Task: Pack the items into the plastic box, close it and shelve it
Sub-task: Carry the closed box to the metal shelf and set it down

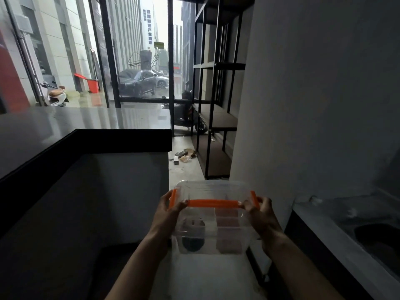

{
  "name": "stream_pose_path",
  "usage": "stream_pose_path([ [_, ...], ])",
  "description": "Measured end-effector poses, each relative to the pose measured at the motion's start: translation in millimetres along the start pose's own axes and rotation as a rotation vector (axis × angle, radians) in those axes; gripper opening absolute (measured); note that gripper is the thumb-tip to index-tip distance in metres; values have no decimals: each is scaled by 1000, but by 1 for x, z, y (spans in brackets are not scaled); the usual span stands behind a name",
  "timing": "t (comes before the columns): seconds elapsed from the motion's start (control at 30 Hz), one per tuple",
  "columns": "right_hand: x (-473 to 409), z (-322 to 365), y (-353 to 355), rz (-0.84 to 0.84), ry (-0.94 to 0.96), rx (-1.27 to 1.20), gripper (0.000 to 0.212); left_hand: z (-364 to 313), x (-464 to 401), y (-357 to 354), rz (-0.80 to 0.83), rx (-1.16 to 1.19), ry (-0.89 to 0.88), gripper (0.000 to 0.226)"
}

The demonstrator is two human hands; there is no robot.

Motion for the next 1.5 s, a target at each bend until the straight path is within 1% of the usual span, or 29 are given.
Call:
stream_pose_path([
  [0.17, -103, 17, -39, -2, -33, -11, 56, -9, -110, -2, -12, 19, 11, 67],
  [0.3, -177, 32, -58, -7, -63, -1, 55, -18, -198, -4, -19, -63, 7, 68],
  [0.43, -254, 51, -71, 13, -53, 16, 55, -21, -278, -14, -27, -57, 33, 68],
  [0.53, -318, 58, -84, 29, -47, 35, 55, -15, -341, -29, -7, -66, 37, 67],
  [0.63, -392, 59, -97, 11, -44, 33, 53, -6, -413, -39, -25, -64, 62, 69],
  [0.7, -451, 59, -108, 32, -50, 17, 54, 3, -472, -50, -37, -52, 77, 73],
  [0.77, -497, 64, -116, 46, -56, 28, 55, 4, -514, -57, -50, -70, 89, 71],
  [0.8, -530, 68, -121, 55, -56, 31, 56, 4, -543, -64, -60, -82, 93, 73],
  [0.9, -622, 88, -134, 94, -48, 23, 58, -6, -628, -83, -74, -95, 95, 94],
  [0.97, -674, 102, -146, 131, -48, 31, 59, -16, -678, -90, -89, -114, 86, 92],
  [1.03, -717, 112, -155, 133, -50, 25, 58, -18, -719, -93, -113, -122, 102, 92],
  [1.17, -800, 128, -180, 151, -31, 39, 57, -18, -802, -96, -115, -67, 92, 83],
  [1.33, -900, 131, -223, 162, -55, 33, 56, -6, -903, -92, -123, -56, 119, 84],
  [1.43, -963, 133, -256, 170, -67, 36, 58, -3, -974, -84, -150, -55, 117, 70],
  [1.5, -1010, 137, -280, 172, -68, 24, 58, -5, -1021, -80, -165, -48, 116, 66],
])
Point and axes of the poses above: each hand's wrist, its own x-axis away from the middle knuckle, its own y-axis out of the back of the hand, z = x × y, the point moved 10 cm from there along -x, towards the middle knuckle, and after that the axes turned 1 degree about y, right-handed, at the moved point
